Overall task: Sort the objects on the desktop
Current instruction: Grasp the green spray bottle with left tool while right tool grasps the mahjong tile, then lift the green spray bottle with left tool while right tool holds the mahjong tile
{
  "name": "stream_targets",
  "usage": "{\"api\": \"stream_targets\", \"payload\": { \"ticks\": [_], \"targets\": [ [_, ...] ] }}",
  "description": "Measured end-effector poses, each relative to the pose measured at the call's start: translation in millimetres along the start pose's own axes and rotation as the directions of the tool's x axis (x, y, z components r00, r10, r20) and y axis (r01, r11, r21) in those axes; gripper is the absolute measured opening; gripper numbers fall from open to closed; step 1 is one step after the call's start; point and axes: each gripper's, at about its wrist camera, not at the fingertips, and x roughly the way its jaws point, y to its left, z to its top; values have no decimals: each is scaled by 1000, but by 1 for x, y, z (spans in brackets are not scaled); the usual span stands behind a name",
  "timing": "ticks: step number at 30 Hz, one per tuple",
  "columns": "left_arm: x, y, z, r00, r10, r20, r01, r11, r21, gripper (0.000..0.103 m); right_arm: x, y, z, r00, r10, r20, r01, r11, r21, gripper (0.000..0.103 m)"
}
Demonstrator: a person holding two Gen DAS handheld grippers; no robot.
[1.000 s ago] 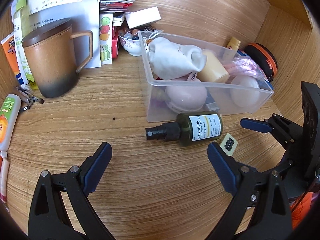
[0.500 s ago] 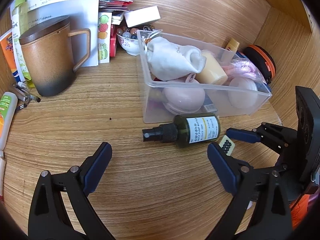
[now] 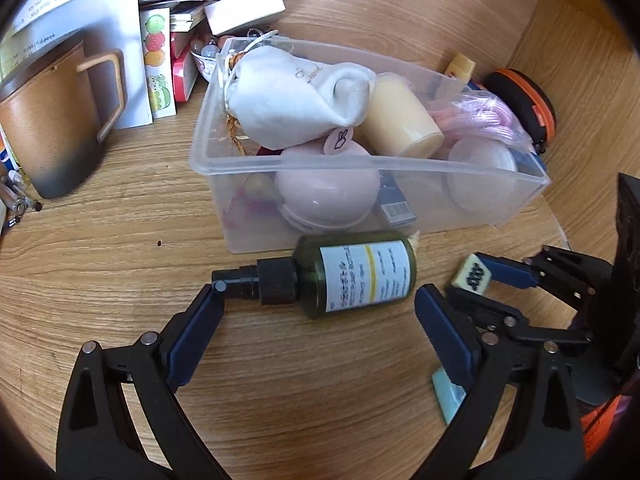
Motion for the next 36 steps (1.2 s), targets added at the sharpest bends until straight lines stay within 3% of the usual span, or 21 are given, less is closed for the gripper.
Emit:
{"api": "stream_targets", "payload": {
  "ticks": [12, 27, 36],
  "targets": [
    [10, -8, 2, 995, 95, 34, -95, 995, -6, 97, -5, -11, -6, 999, 35, 26, -35, 999, 5, 31],
    [-15, -10, -6, 986, 110, 125, -113, 993, 18, 96, -21, -11, -4, 997, 17, 73, -17, 1000, 2, 29],
    [-43, -10, -10, 978, 87, 191, -90, 996, 6, 96, -25, -11, -4, 998, 21, 56, -22, 1000, 12, 28]
  ]
}}
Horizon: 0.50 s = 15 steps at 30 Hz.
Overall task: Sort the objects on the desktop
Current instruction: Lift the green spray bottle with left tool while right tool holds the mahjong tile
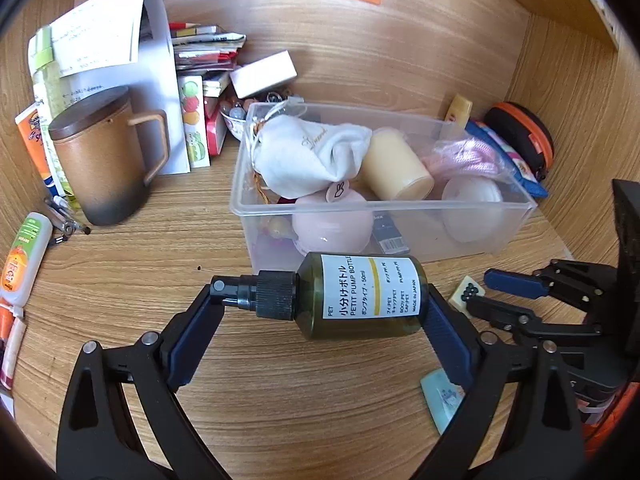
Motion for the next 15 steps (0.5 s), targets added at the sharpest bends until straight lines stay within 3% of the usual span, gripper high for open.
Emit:
{"api": "stream_targets", "payload": {
  "ticks": [7, 13, 15],
  "targets": [
    [-11, 6, -5, 1000, -14, 23, 14, 1000, -10, 96, 7, 9, 4, 999, -29, -17, 28, 998, -52, 29],
    [-16, 8, -5, 999, -23, 35, 24, 1000, -12, 96, 14, 8, 5, 998, -52, -44, 48, 996, -69, 41],
    [-17, 8, -6, 999, -25, 39, 25, 1000, -11, 96, 18, 6, 3, 997, -45, -60, 41, 997, -64, 41]
  ]
}}
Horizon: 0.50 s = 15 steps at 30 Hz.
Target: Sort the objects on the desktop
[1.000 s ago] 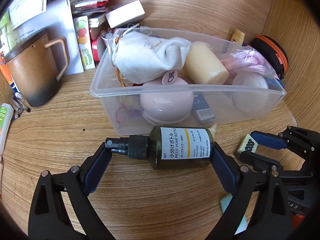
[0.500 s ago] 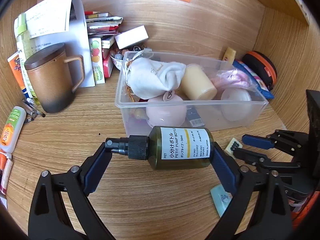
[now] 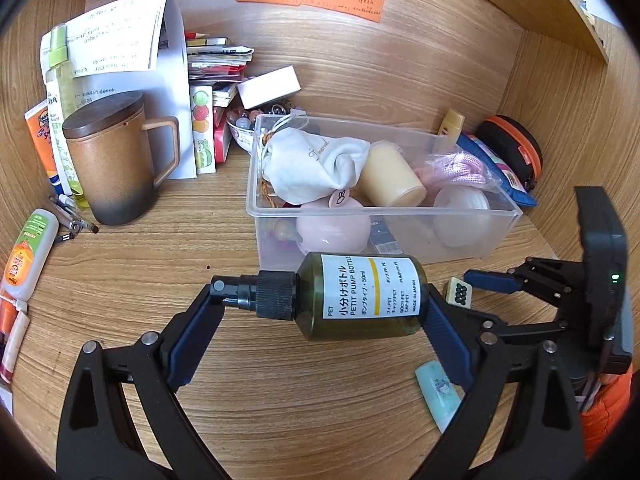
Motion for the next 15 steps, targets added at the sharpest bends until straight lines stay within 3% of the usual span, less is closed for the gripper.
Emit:
{"api": "stream_targets", "payload": {
  "ticks": [8, 15],
  "targets": [
    [-1, 1, 2, 1000, -4, 9, 4, 1000, -7, 96, 2, -3, 1, 1000, 26, 6, -26, 999, 26, 36],
    [-9, -5, 16, 999, -7, 53, 6, 1000, 17, 96, -14, 2, 12, 998, 4, 63, -4, 1000, -6, 36]
  ]
}}
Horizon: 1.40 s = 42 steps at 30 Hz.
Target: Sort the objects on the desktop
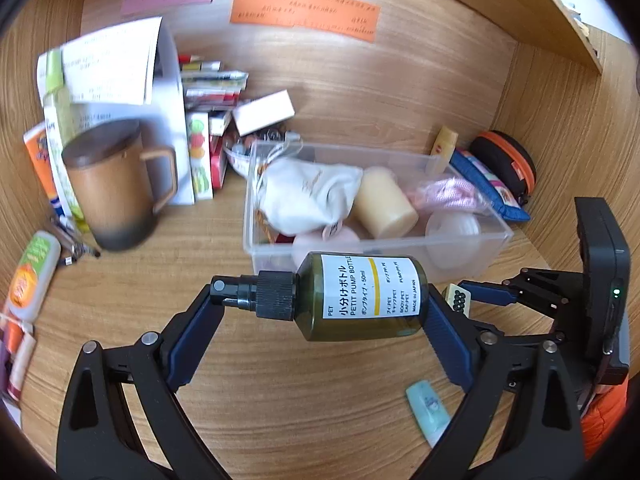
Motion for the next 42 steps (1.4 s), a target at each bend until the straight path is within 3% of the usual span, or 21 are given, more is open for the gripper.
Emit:
{"api": "stream_targets", "payload": {
  "ticks": [8, 10, 17, 20, 23, 26, 32, 42],
  "targets": [
    [-7, -4, 21, 998, 6, 57, -7, 1000, 22, 96, -22, 3, 25, 993, -53, 102, 58, 997, -41, 36],
    [-8, -4, 26, 998, 3, 67, -5, 1000, 27, 96, -26, 2, 32, 991, -54, 121, 59, 998, -38, 31],
    [-10, -5, 39, 996, 12, 90, -16, 999, 47, 96, -35, -7, 44, 985, -60, 163, 65, 998, -27, 25],
    [-11, -2, 40, 996, 8, 92, -11, 999, 38, 96, -31, -11, 43, 988, -59, 145, 63, 998, -19, 25],
    [-11, -1, 38, 996, 5, 86, -8, 999, 35, 96, -32, -20, 33, 992, -1, 123, 0, 1000, 7, 28],
    [-8, -2, 34, 997, -3, 71, 1, 999, 33, 96, -30, -23, 18, 996, 27, 85, -29, 999, 22, 45],
    [-2, -5, 23, 999, -24, 40, 23, 999, 23, 96, -24, -13, -12, 997, 79, 23, -79, 997, 2, 46],
    [4, -15, 1, 999, -52, -14, 52, 999, 15, 96, -1, -11, -32, 991, 120, -55, -119, 993, 20, 46]
  ]
}}
